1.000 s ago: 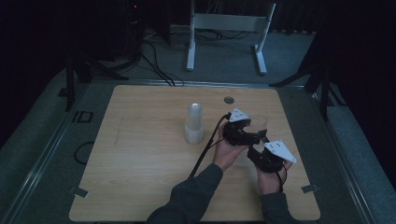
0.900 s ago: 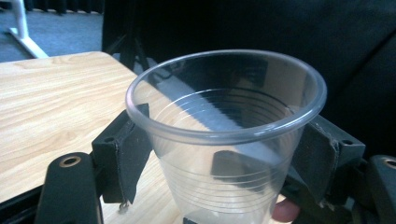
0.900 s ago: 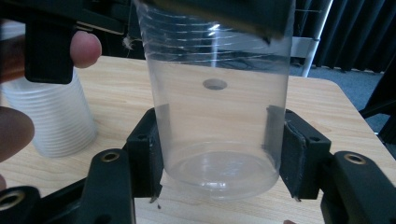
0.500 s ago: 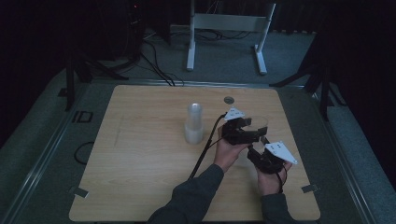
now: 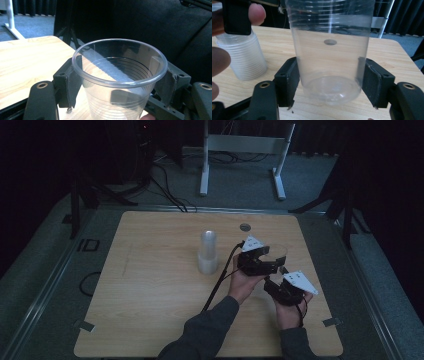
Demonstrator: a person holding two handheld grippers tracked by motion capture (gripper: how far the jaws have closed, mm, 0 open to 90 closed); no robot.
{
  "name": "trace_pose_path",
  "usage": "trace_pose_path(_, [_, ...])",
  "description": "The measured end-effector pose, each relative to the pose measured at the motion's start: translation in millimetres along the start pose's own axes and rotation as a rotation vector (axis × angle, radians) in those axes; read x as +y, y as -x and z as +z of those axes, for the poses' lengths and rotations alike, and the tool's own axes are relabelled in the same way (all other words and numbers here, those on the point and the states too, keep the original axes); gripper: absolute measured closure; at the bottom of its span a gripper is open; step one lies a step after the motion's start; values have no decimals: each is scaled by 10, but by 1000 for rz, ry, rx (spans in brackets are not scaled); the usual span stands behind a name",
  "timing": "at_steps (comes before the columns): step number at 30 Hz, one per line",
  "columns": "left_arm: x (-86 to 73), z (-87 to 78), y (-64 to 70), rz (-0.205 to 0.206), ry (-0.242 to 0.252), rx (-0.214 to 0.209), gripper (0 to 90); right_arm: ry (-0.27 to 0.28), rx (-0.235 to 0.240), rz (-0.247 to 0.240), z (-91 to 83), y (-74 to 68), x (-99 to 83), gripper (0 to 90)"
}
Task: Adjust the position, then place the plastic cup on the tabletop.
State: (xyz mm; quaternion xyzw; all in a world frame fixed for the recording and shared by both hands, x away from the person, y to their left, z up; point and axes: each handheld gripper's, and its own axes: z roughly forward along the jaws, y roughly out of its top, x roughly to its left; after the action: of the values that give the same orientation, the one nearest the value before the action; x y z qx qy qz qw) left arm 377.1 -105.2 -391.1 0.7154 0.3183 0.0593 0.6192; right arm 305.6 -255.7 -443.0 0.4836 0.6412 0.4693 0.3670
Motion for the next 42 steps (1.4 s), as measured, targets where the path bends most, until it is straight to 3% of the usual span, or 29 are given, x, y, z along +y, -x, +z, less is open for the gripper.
trace_pose_path(23, [-22, -100, -80, 97, 6, 123, 291, -32, -8, -26, -63, 15, -82, 312])
trace_pose_path(31, [-37, -184, -141, 107, 13, 143, 291, -46, -26, -11, -62, 82, -118, 312])
trace_pose_path(42, [-68, -278, -155, 127, 14, 139, 291, -81, -58, 7, -50, 143, -103, 331])
